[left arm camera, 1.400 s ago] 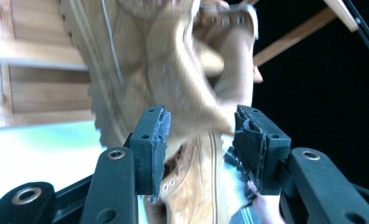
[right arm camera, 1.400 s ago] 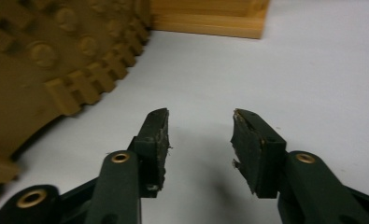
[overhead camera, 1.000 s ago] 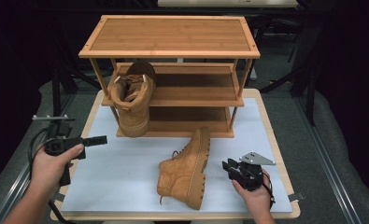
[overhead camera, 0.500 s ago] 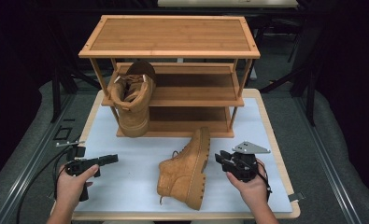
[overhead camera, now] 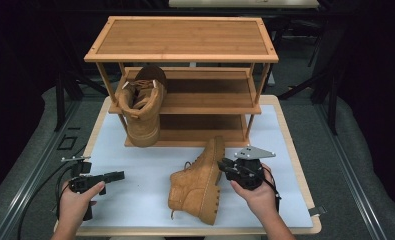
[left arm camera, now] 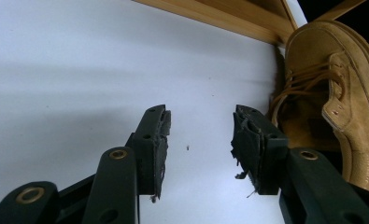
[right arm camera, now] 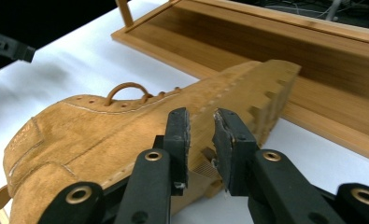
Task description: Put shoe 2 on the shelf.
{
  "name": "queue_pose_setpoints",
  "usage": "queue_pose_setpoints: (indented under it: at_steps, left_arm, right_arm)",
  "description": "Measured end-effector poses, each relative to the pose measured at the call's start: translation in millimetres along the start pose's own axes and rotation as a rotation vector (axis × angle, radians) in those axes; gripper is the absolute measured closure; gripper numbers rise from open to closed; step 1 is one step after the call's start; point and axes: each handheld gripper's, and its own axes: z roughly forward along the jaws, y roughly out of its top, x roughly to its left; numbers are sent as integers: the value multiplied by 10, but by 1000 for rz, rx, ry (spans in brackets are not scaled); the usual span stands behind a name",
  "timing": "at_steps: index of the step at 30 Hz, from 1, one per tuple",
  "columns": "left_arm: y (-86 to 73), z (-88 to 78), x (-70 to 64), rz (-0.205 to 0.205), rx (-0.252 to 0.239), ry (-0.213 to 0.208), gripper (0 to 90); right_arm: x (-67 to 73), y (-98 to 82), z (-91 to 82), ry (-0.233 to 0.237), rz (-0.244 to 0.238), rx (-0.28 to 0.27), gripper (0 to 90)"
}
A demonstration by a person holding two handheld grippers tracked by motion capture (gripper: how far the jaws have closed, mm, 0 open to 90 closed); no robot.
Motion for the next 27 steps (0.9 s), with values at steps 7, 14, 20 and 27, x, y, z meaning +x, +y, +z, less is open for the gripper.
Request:
queue_pose_setpoints:
  at_steps: [7,14,20,27]
  left_arm:
    - [-30,4,22,-8,23,12,547]
    - [-39,-4,56,-33,20,9,546]
    - [-43,19,48,-31,21,14,544]
    - [-50,14,71,-33,25,13,539]
  right_arm:
    - [51,37,73,0,-35,55,771]
    - [49,46,87,9,-30,66,771]
    - [80,72,101,-7,-31,41,774]
    - [19,70,119,-46,-25,61,900]
